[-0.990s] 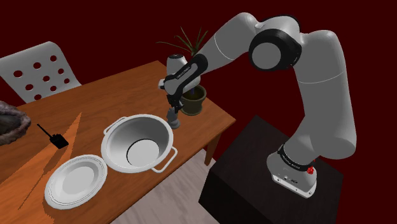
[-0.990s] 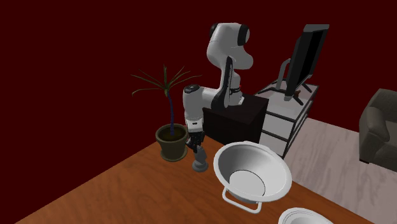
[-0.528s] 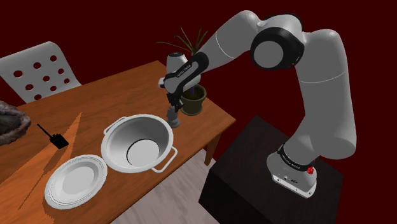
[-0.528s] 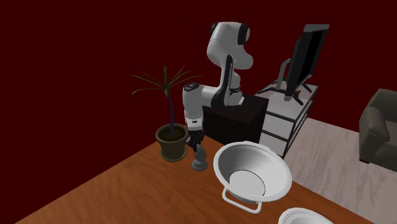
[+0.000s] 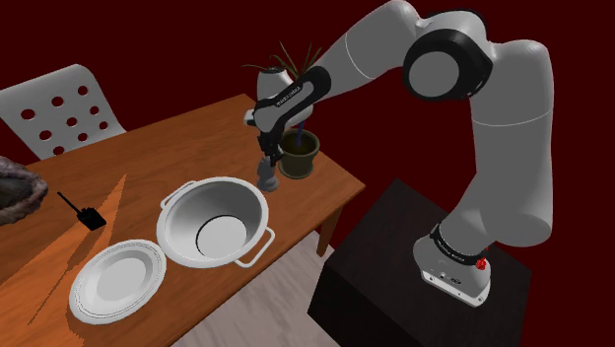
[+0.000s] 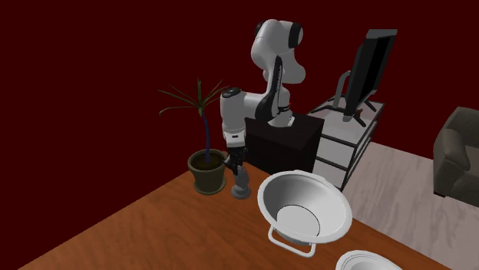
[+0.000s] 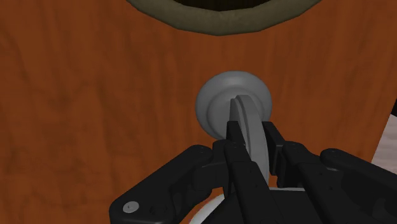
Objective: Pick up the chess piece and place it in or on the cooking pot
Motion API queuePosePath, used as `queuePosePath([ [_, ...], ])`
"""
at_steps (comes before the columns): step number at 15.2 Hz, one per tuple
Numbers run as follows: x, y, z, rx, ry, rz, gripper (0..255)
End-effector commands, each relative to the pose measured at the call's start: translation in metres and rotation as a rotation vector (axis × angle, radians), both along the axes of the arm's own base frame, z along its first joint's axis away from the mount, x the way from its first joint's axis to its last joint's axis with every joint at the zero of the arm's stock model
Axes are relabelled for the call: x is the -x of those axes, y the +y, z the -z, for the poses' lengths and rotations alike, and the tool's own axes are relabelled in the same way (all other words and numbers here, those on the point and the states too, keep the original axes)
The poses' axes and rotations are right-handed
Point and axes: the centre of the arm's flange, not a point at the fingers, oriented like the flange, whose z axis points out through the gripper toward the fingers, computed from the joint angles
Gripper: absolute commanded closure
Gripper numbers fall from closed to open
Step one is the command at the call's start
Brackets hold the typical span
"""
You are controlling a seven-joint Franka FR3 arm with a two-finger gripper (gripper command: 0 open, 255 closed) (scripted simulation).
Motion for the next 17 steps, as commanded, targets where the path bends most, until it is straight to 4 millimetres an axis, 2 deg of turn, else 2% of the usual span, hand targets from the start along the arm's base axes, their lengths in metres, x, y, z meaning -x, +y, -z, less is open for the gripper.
queuePosePath([
  [1, -0.001, 0.0, -0.01, 0.0, 0.0, 0.0, 255],
  [17, -0.001, 0.0, -0.095, 0.0, 0.0, 0.0, 255],
])
